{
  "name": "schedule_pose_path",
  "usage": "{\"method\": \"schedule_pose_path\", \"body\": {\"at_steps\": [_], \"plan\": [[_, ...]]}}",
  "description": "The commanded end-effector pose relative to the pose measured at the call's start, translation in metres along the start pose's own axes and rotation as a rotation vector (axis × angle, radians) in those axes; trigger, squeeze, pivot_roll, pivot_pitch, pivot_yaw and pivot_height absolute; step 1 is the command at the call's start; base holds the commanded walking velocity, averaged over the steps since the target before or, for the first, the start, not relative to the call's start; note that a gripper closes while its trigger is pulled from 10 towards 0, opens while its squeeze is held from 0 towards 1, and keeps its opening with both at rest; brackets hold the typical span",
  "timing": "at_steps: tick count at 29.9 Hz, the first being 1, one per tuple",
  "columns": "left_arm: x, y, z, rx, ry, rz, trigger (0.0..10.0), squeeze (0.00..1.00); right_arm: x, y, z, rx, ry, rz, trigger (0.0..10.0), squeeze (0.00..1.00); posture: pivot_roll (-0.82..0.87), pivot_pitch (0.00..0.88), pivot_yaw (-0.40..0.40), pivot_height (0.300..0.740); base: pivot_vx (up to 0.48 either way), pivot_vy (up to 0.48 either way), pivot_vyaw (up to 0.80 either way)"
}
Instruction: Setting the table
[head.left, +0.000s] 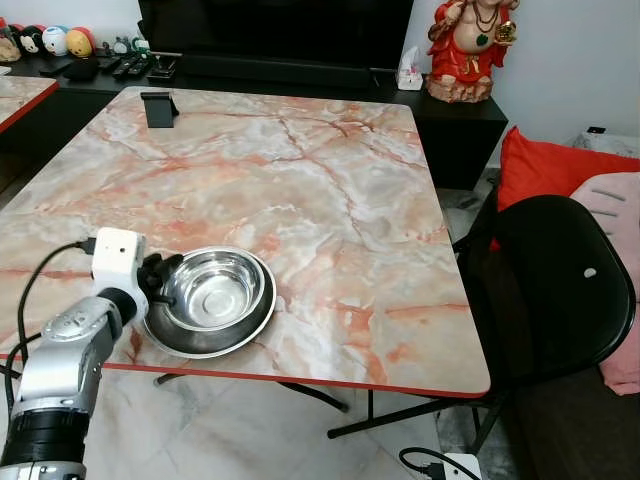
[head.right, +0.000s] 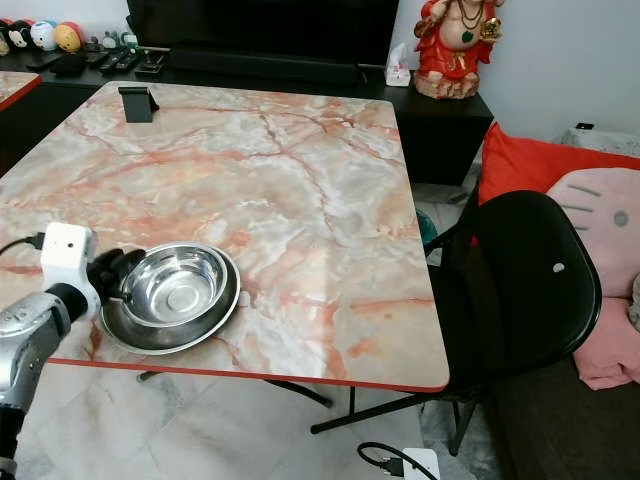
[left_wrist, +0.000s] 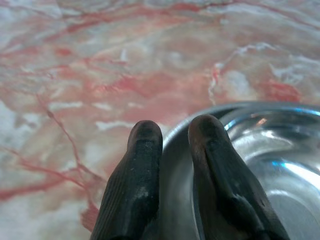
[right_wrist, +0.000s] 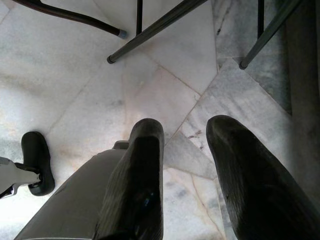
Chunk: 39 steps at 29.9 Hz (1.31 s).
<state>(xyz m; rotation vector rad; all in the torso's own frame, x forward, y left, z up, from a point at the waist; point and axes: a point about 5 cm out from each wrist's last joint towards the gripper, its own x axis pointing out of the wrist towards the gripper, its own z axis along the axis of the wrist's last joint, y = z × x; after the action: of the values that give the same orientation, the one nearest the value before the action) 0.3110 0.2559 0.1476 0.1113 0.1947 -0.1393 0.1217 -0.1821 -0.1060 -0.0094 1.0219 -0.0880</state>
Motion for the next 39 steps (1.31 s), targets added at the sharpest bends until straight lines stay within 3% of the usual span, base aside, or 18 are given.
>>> {"method": "schedule_pose_path", "body": {"at_steps": [1, 4, 7, 10, 11, 14, 18, 19, 20, 24, 25, 28, 33, 39], "plan": [[0.0, 0.002, 0.011, 0.03, -0.027, 0.01, 10.0, 0.0, 0.0, -0.003, 0.0, -0.009, 0.005, -0.003, 10.0, 0.0, 0.02, 0.0, -0.073, 0.74, 0.0, 0.0, 0.0], [0.0, 0.002, 0.014, 0.057, -0.042, 0.014, 10.0, 0.0, 0.0, -0.003, 0.0, -0.009, 0.005, -0.002, 10.0, 0.0, 0.02, 0.0, -0.073, 0.74, 0.0, 0.0, 0.0], [0.0, 0.003, 0.032, 0.163, -0.171, 0.088, 10.0, 0.0, 0.0, -0.003, 0.0, -0.006, 0.003, -0.003, 10.0, 0.0, 0.02, 0.0, -0.071, 0.74, 0.0, 0.0, 0.0], [0.0, -0.002, 0.044, 0.174, -0.27, 0.114, 10.0, 0.0, 0.0, -0.003, 0.0, -0.007, 0.002, -0.004, 10.0, 0.0, 0.02, 0.0, -0.07, 0.74, 0.0, 0.0, 0.0], [-0.001, -0.009, 0.05, 0.197, -0.325, 0.118, 10.0, 0.0, 0.0, -0.003, 0.0, -0.005, 0.001, -0.007, 10.0, 0.0, 0.02, 0.0, -0.07, 0.74, 0.0, 0.0, 0.0], [-0.002, -0.021, 0.052, 0.222, -0.369, 0.101, 10.0, 0.0, 0.0, -0.004, 0.0, -0.004, -0.001, -0.01, 10.0, 0.0, 0.02, 0.0, -0.068, 0.74, 0.0, 0.0, 0.0], [-0.004, -0.064, 0.038, 0.167, -0.455, 0.046, 10.0, 0.0, -0.001, -0.005, -0.001, -0.005, -0.004, -0.02, 10.0, 0.0, 0.0, 0.0, -0.065, 0.74, 0.0, 0.0, 0.0], [-0.004, -0.064, 0.038, 0.167, -0.455, 0.046, 10.0, 0.0, -0.001, -0.005, -0.001, -0.005, -0.004, -0.02, 10.0, 0.0, 0.0, 0.0, -0.065, 0.74, 0.0, 0.0, 0.0], [-0.005, -0.076, 0.032, 0.146, -0.455, 0.026, 10.0, 0.0, -0.001, -0.005, -0.002, -0.002, -0.004, -0.028, 10.0, 0.0, 0.0, 0.0, -0.067, 0.74, 0.0, 0.0, 0.0], [-0.005, -0.095, 0.025, 0.082, -0.442, -0.029, 10.0, 0.0, -0.001, -0.006, -0.003, 0.004, -0.003, -0.036, 10.0, 0.0, 0.02, 0.0, -0.076, 0.74, 0.0, 0.0, 0.0], [-0.005, -0.11, 0.023, 0.062, -0.439, -0.094, 10.0, 0.0, -0.001, -0.007, -0.003, 0.009, -0.001, -0.038, 10.0, 0.0, 0.02, 0.0, -0.071, 0.74, 0.0, 0.0, 0.0], [-0.009, -0.127, 0.022, 0.053, -0.441, -0.17, 10.0, 0.0, -0.002, -0.007, -0.004, 0.022, -0.002, -0.042, 10.0, 0.0, 0.01, 0.0, -0.064, 0.74, 0.0, 0.0, 0.0], [-0.007, -0.131, 0.025, 0.088, -0.455, -0.202, 10.0, 0.0, -0.002, -0.006, -0.006, 0.048, -0.005, -0.056, 10.0, 0.0, 0.01, 0.0, -0.049, 0.74, 0.0, 0.0, 0.0], [-0.004, -0.121, 0.03, 0.094, -0.458, -0.18, 10.0, 0.0, -0.003, -0.003, -0.008, 0.07, 0.001, -0.071, 10.0, 0.0, 0.0, 0.0, -0.026, 0.74, 0.0, 0.0, 0.0]]}}
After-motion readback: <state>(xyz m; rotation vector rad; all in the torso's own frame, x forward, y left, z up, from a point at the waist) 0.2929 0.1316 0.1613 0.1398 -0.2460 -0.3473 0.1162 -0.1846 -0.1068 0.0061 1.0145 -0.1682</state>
